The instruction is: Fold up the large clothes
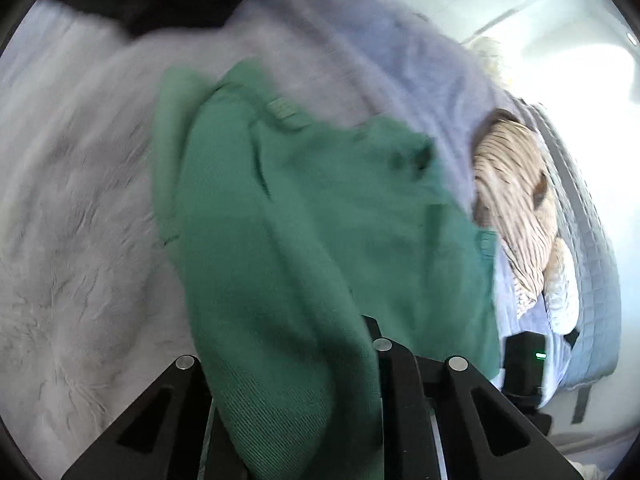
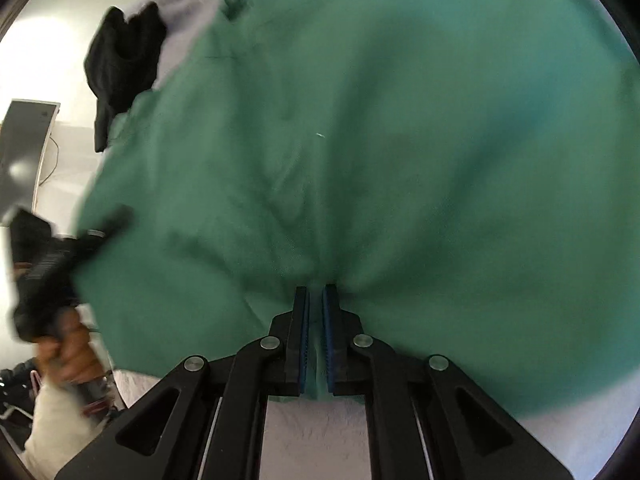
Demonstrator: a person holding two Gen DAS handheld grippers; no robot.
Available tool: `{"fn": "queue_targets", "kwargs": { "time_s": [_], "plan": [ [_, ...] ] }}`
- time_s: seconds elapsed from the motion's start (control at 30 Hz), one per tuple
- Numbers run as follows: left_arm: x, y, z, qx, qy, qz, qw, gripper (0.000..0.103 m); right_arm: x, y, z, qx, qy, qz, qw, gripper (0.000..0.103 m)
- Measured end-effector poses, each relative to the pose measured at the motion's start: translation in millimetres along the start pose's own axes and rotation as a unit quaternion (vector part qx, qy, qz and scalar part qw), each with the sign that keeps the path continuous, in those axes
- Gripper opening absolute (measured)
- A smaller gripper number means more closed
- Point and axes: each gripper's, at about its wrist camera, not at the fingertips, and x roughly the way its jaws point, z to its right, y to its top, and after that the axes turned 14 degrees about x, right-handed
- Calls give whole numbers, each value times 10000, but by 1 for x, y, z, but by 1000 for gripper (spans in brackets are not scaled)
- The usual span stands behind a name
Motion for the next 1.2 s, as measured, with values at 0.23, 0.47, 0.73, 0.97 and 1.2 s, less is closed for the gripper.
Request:
{"fn": "queue_targets", "kwargs": {
  "time_s": [0.23,0.47,0.73,0.97,1.2],
  "plan": [
    [-5,46,134,1368,235,273,9899,18,-30,6,30,74,865,-294,9958,7],
    [73,57,270,2921,614,-305,9539,19,-111,17,107,570,1410,519,9870,10],
    [198,2,326,3832,1285,-963,9096,37,-119,24,228,1763,1786,781,9648,8],
    [198,-6,354,3662,545,-905,9245,75,-111,25,251,1997,2211,696,9520,8],
    [136,8,348,2996,-182,-80,9539,90,-111,46,236,1958,2166,681,9540,8]
  ]
}}
